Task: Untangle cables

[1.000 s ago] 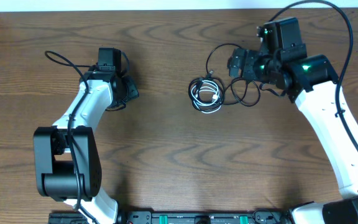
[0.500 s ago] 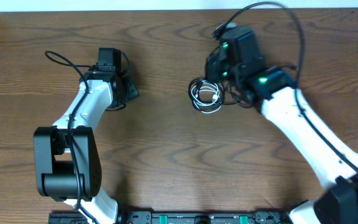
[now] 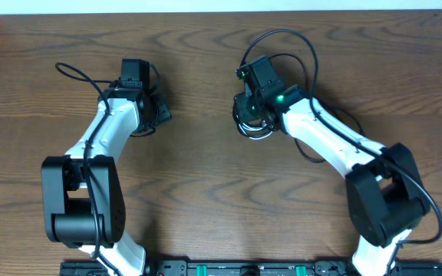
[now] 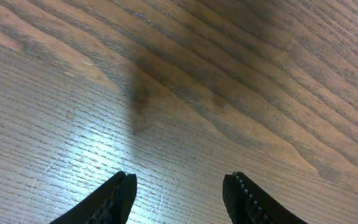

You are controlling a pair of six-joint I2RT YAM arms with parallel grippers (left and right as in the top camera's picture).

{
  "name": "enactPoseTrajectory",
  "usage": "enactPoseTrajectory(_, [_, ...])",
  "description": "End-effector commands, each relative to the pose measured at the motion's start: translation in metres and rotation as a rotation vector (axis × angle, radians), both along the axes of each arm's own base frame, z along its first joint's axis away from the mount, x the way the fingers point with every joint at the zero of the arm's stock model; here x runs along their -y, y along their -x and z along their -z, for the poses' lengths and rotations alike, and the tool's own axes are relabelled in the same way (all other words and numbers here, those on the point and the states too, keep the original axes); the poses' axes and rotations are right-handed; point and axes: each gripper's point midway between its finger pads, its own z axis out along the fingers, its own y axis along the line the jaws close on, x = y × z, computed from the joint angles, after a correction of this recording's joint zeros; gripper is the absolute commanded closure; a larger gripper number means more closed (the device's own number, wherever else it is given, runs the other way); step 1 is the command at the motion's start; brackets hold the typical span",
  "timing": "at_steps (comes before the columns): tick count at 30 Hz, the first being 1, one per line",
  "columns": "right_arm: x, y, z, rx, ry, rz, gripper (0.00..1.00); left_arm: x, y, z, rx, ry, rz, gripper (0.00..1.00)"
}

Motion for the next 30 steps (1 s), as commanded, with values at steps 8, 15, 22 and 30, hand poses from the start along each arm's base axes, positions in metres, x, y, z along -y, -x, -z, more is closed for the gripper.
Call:
enactPoseTrajectory(8, [-0.025,0.031,0.064,-0.163,0.011,-0.103,0.85,-0.001,0.003,0.006,-0.017,-0.001,0.002,0.5])
enactPoseTrajectory(15, [-0.019,0.025,0.062,-0.144,0.027,-0.083,0.99,-0.001,0.003,0.006,-0.017,0.0,0.002,0.5])
enactPoseTrajectory(22, [-0.028,0.02,0.028,-0.119,-0.074,-0.108,0.99,-0.001,0.003,0.006,-0.017,-0.001,0.002,0.5])
enactPoseTrajectory(30, [-0.03,0.019,0.007,-0.085,-0.102,-0.116,0.99,-0.001,0.003,0.006,-0.017,0.0,0.002,0.5])
